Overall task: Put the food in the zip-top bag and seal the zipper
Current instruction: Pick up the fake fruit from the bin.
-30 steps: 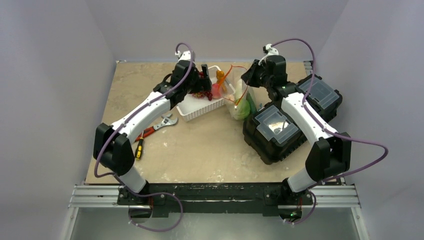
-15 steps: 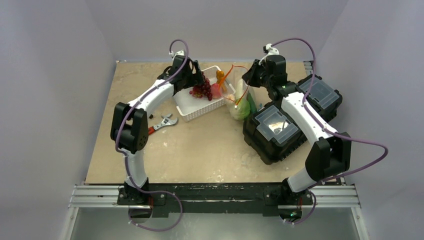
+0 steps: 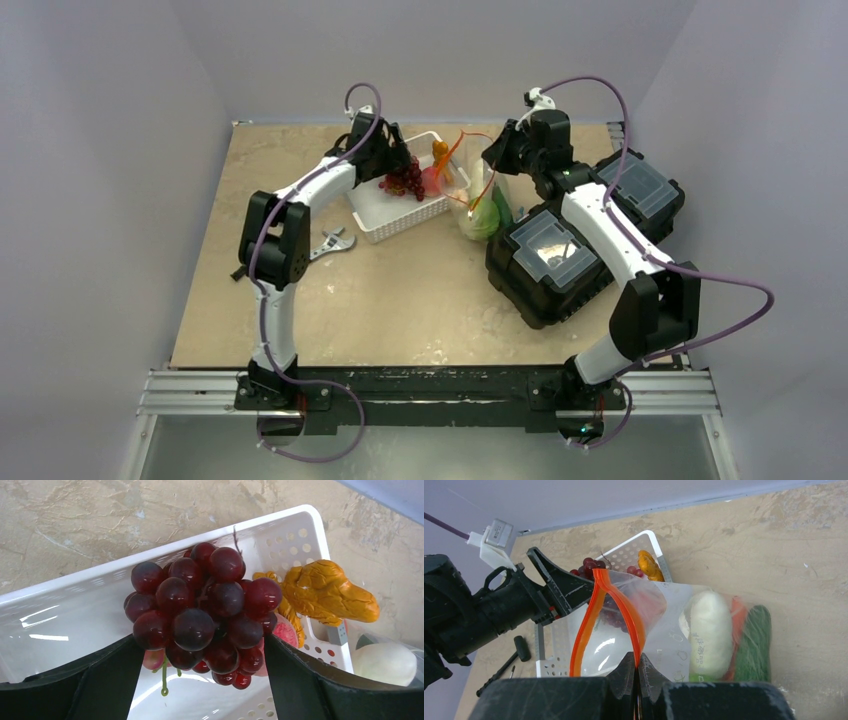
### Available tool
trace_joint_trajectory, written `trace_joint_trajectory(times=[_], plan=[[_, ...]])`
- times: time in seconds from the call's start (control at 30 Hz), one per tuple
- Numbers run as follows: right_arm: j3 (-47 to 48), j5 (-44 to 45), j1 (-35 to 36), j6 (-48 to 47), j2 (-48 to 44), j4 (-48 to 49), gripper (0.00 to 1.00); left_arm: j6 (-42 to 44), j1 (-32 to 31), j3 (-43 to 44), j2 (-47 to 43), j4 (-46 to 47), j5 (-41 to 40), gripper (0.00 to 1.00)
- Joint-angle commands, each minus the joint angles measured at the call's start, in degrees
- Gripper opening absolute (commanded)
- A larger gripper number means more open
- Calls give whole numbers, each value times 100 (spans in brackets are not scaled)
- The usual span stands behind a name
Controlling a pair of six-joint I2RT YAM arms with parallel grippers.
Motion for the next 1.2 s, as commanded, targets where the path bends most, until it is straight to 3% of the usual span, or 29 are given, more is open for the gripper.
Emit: trace_joint_trajectory(times=[0.0,0.2,0.53,0.7,0.87,1.17], plan=[[253,-109,-7,-75,-53,185,0,-132,80,244,63,221,100,86],[233,-130,2,-75,-63,204,0,-130,123,248,160,175,45,80],[214,-153,-3,-75,-79,221,0,-2,289,464,355,34,276,63],[198,-172,-3,-75,-99,240,0,246,300,573,240,-94,381,25],[182,-189,-7,-73,-125,257,0,477,300,524,-141,-322,609,0],[109,-214,-3,-37,-208,298,0,851,291,-152,-1456,-529,698,0]])
